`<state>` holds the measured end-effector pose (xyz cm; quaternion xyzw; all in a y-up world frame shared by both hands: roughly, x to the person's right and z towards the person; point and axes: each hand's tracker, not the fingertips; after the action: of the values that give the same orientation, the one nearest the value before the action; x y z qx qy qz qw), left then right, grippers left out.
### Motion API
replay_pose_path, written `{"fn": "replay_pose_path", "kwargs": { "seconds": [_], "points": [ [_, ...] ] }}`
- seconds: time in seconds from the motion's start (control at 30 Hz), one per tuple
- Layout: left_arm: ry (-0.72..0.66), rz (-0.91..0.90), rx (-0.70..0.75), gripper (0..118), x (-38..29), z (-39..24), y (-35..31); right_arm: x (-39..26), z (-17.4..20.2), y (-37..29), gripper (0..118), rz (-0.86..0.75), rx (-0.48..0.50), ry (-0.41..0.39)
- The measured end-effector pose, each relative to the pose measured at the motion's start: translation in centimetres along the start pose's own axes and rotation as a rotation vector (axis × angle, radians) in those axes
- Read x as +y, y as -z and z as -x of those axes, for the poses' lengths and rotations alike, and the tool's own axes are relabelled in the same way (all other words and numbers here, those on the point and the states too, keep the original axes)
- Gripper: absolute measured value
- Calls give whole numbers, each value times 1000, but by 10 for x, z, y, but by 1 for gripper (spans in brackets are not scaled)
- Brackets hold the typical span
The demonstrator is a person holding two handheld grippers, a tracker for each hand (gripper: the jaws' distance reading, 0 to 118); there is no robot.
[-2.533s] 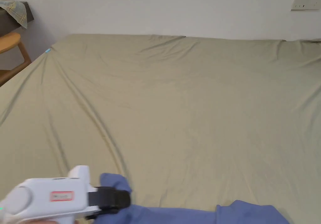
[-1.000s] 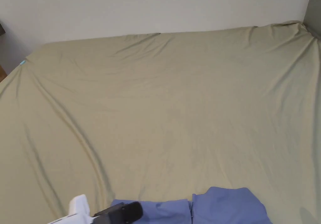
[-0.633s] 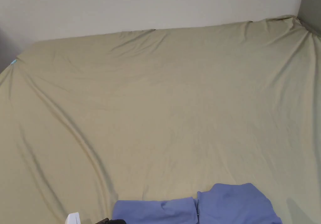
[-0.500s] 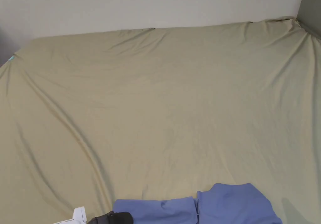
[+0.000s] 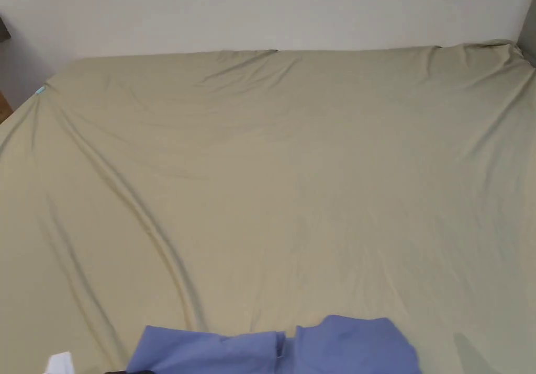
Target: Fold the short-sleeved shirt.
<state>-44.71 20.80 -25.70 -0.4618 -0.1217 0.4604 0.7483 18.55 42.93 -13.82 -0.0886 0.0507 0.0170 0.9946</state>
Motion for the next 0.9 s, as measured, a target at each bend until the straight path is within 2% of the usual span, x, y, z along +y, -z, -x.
{"fn": "replay_pose_path", "kwargs": {
  "seconds": [0.1, 0.17, 0.27, 0.37, 0.43, 0.57, 0.63, 0.7, 0.73, 0.8, 0.9],
  "points": [
    [-27, -89, 173, 4, 13, 11, -39, 3, 2, 1, 1, -10, 13, 13],
    [-2, -106, 235, 4, 6, -7, -52, 3, 2, 1, 1, -14, 20, 21],
    [131, -106, 160, 4, -14, -61, -50, 1, 0, 0, 1, -18, 31, 41],
    [249, -65, 5, 4, -37, -132, -25, 0, -3, -2, 1, -19, 43, 52],
    [315, 10, -82, 4, -54, -174, 13, 1, -6, -7, 1, -29, 43, 53],
    [460, 113, -86, 4, -85, -215, 111, 1, -19, -22, 1, -48, 17, 61],
    [466, 183, -6, 4, -111, -225, 167, 0, -31, -34, 1, -57, -20, 70],
    [528, 221, 119, 5, -132, -221, 216, 0, -39, -44, 1, -59, -54, 86],
    [580, 242, 156, 7, -143, -216, 236, -1, -44, -49, 1, -56, -75, 89],
    [585, 233, 206, 10, -152, -210, 253, -5, -52, -56, 1, -49, -110, 96],
    [506, 180, 65, 49, -142, -218, 219, -9, -63, -63, 1, -39, -133, 117]
  ]
}}
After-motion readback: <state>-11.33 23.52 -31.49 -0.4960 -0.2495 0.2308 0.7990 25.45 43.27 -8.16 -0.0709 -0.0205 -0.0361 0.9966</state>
